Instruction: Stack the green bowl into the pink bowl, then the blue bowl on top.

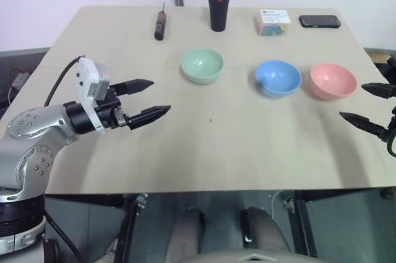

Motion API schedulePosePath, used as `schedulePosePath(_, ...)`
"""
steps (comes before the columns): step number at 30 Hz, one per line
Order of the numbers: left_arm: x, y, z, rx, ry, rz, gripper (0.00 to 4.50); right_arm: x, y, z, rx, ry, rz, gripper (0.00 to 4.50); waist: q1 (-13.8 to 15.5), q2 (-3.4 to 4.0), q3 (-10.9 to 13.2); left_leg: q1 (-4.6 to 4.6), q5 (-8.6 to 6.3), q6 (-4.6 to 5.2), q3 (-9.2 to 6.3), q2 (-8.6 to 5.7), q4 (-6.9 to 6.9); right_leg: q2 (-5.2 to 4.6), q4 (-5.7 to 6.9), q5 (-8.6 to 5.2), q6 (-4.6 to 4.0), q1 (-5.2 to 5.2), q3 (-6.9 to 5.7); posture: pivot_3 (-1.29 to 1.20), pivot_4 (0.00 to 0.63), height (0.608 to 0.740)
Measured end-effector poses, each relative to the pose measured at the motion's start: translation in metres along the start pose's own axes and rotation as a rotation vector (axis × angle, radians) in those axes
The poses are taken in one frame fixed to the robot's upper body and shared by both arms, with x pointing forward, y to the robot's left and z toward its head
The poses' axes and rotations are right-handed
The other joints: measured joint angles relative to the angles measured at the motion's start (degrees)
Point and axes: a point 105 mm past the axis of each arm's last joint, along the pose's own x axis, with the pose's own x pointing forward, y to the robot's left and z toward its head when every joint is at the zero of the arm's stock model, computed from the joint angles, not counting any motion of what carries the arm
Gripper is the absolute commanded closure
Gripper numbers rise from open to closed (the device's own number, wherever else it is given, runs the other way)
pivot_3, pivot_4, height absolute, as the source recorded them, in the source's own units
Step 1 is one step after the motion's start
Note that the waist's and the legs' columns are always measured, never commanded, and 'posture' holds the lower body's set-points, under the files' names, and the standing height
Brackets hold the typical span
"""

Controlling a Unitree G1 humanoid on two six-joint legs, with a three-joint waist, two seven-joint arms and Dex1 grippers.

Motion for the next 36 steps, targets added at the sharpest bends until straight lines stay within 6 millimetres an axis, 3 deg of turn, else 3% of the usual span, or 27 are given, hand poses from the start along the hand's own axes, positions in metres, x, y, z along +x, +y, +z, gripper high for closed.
schedulePosePath(5,0.001,-0.002,0.001,-0.022,-0.016,-0.012,0.0,0.001,-0.003,-0.001,-0.013,-0.001,-0.006,0.04,-0.02,0.0,0.0,0.0,0.0,0.0,0.01,0.0,0.0,-0.01,0.0,0.0,0.0,0.0,0.01,0.0,0.15,0.74)
schedulePosePath(13,0.003,-0.007,0.004,-0.036,-0.046,-0.035,0.0,0.025,-0.007,-0.006,-0.062,0.022,-0.005,0.04,-0.1,0.0,0.0,0.04,0.0,0.0,0.05,0.0,0.01,0.0,0.03,0.0,0.0,0.0,0.05,0.0,0.15,0.74)
schedulePosePath(18,0.006,-0.017,0.012,-0.003,-0.087,-0.081,0.0,0.063,-0.031,-0.016,-0.072,0.068,-0.073,0.04,-0.41,0.01,0.01,0.1,0.01,-0.01,0.18,0.02,0.03,0.03,0.1,0.01,0.0,-0.07,0.19,0.0,0.15,0.74)
schedulePosePath(24,0.015,-0.036,0.02,0.027,-0.157,-0.185,0.0,0.122,-0.032,-0.031,-0.036,0.108,-0.012,0.04,-0.59,0.01,0.01,-0.02,0.01,-0.02,0.29,0.02,0.02,0.02,0.14,0.01,-0.01,-0.2,0.3,0.0,0.15,0.74)
schedulePosePath(28,0.021,-0.046,0.017,0.028,-0.177,-0.213,0.0,0.142,-0.033,-0.047,-0.033,0.169,0.007,1.76,-0.13,0.02,0.01,-0.08,0.01,-0.02,0.35,0.0,-0.01,-0.02,0.01,0.01,-0.01,-0.22,0.33,0.0,0.15,0.74)
schedulePosePath(34,0.025,-0.056,0.01,0.02,-0.173,-0.195,0.0,0.142,-0.042,-0.065,-0.031,0.237,-0.018,4.09,-0.34,0.02,0.01,-0.04,0.01,-0.02,0.36,0.01,-0.04,-0.03,0.03,0.02,-0.01,-0.23,0.35,0.0,0.15,0.74)
schedulePosePath(35,0.025,-0.057,0.009,0.018,-0.17,-0.19,0.0,0.142,-0.043,-0.066,-0.033,0.241,-0.02,4.44,-0.41,0.02,0.01,-0.03,0.01,-0.02,0.36,0.01,-0.04,-0.02,0.05,0.02,-0.01,-0.22,0.35,0.0,0.15,0.74)
schedulePosePath(36,0.025,-0.057,0.009,0.017,-0.169,-0.186,0.0,0.142,-0.044,-0.066,-0.04,0.241,-0.023,4.44,-0.5,0.02,0.01,0.0,0.01,-0.01,0.37,0.01,-0.04,-0.02,0.08,0.02,-0.01,-0.22,0.36,0.0,0.15,0.74)
